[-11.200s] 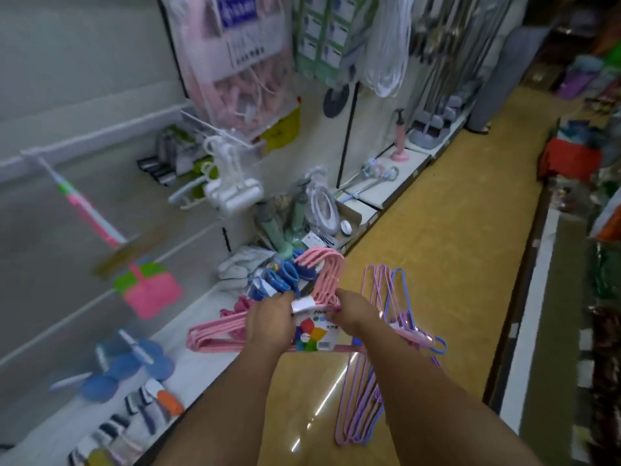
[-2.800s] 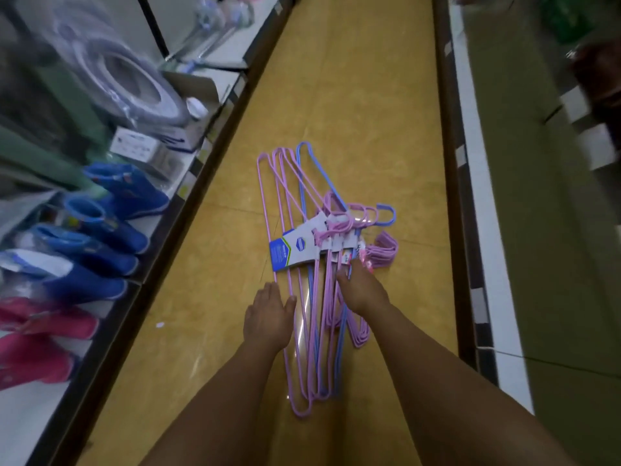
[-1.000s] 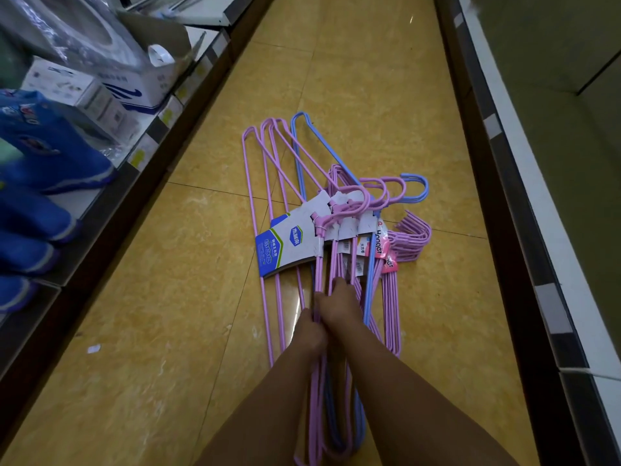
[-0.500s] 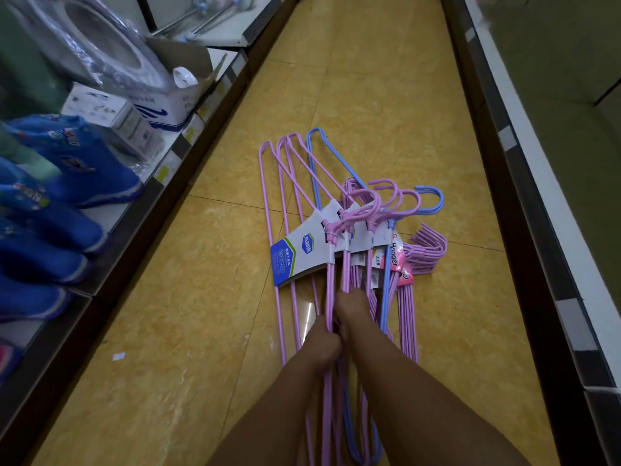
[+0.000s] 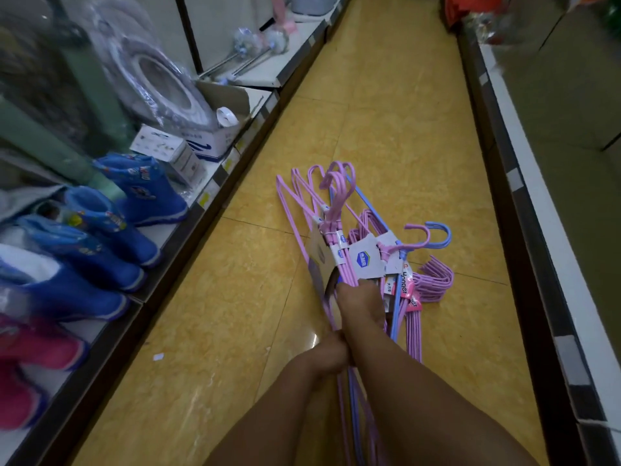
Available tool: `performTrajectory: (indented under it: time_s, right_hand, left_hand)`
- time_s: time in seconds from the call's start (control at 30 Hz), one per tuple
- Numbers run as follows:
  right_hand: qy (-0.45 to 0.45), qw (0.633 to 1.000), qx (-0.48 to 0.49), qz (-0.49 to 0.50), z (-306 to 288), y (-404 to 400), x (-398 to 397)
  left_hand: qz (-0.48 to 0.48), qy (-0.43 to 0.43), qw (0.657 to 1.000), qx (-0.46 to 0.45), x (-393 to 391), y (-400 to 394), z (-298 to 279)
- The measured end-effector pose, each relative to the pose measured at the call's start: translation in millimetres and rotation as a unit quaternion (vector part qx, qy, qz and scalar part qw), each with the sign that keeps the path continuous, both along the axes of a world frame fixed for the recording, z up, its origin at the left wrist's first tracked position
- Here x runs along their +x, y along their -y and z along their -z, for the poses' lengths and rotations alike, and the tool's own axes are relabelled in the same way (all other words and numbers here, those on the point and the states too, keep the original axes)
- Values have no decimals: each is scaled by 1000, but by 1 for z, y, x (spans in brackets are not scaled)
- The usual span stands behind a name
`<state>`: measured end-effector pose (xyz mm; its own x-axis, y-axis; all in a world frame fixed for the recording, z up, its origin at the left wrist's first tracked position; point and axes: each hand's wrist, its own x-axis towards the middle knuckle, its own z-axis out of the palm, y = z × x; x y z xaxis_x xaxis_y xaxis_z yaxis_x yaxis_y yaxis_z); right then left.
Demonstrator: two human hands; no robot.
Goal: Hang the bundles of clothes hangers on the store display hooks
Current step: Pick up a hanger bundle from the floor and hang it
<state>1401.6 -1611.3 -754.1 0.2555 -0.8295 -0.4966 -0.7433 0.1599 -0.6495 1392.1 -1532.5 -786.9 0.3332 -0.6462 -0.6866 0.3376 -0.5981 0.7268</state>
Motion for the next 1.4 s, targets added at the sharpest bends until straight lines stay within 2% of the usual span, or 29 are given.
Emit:
performTrajectory:
  time_s: [0.1, 0.23, 0.37, 0.5, 0.67, 0.83, 0.9, 1.0, 1.13, 1.23, 1.3, 1.4]
  right_hand:
    - [-34, 999, -10, -9, -49, -14, -13]
    - [-81, 995, -30, -43, -138, -29, -35]
    - [-145, 980, -65, -123, -243, -31, -55]
    - [-194, 948, -105, -229, -349, -30, -66]
    - [-232, 883, -163, -373, -465, -37, -57]
    - [-212, 813, -237, -488, -564, -38, -37]
    - [-195, 789, -262, -521, -590, -36, -28]
    - [-151, 758, -296, -562, -617, -40, -17]
    - [-83, 709, -377, -591, -633, -57, -9]
    - [-61, 633, -423, -646, -644, -76, -1]
    - [-59, 597, -444, -665, -652, -89, 4]
    - [-50, 573, -451, -683, -663, -108, 8]
  left_hand:
    - [-101, 27, 994, 35, -6, -21, -49]
    - [-225, 148, 957, 105, 7, -45, -133]
    - [-208, 251, 933, 150, 24, -61, -245]
    - [-222, 270, 918, 187, 35, -78, -346]
    - [-211, 315, 899, 220, 49, -114, -445]
    - [-125, 363, 874, 297, 57, -142, -526]
    - [-101, 409, 843, 335, 60, -151, -553]
    - [-142, 471, 801, 341, 62, -170, -585]
    - [-201, 506, 792, 274, 51, -195, -629]
    - [-233, 516, 800, 200, 41, -210, -650]
    - [-224, 534, 788, 211, 35, -220, -662]
    - [-208, 555, 759, 269, 22, -233, -683]
